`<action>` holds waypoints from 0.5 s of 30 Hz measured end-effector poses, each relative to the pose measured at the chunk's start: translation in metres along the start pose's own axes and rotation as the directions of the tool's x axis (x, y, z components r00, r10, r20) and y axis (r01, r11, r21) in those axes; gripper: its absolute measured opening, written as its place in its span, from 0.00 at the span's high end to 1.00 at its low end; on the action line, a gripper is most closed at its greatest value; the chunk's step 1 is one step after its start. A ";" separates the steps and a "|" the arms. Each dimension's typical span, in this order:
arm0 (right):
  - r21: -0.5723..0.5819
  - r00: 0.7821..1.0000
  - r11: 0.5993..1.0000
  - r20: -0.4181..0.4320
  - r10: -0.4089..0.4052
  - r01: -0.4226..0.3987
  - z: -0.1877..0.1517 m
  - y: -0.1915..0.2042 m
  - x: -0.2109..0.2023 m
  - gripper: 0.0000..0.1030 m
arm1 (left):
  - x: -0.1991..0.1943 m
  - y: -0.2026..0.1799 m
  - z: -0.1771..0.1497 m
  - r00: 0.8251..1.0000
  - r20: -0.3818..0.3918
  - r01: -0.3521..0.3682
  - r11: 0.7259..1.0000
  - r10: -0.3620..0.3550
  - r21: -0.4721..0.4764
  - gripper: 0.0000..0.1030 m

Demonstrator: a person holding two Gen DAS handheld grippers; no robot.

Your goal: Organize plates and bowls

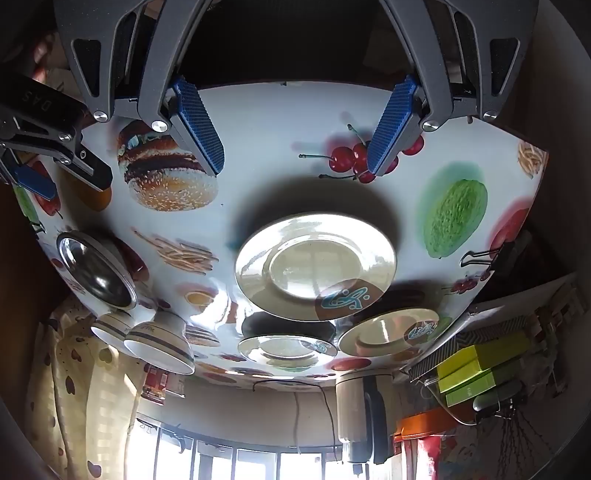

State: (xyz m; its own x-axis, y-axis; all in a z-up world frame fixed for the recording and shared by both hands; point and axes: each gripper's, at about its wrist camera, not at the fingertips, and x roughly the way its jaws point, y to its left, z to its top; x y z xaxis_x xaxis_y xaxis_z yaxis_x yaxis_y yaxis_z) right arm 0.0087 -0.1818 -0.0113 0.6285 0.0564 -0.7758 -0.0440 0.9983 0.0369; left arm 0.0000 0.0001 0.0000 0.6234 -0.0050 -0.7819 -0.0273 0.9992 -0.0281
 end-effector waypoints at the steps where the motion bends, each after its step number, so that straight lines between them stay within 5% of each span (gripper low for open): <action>1: 0.001 1.000 1.000 0.001 0.001 -0.001 -0.001 0.000 0.001 0.00 | 0.000 0.000 0.000 1.000 0.000 0.002 1.000 -0.002 0.001 0.23; 15: -0.016 0.999 1.000 0.037 0.000 0.000 0.005 0.003 -0.002 0.00 | 0.000 -0.004 0.006 1.000 -0.002 -0.015 1.000 0.015 0.011 0.23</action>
State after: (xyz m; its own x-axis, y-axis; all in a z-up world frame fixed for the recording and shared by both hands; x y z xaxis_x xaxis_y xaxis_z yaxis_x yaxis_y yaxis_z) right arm 0.0109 -0.1791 -0.0064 0.6569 0.0573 -0.7518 -0.0565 0.9980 0.0266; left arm 0.0051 -0.0041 0.0035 0.6213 0.0100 -0.7835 -0.0277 0.9996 -0.0092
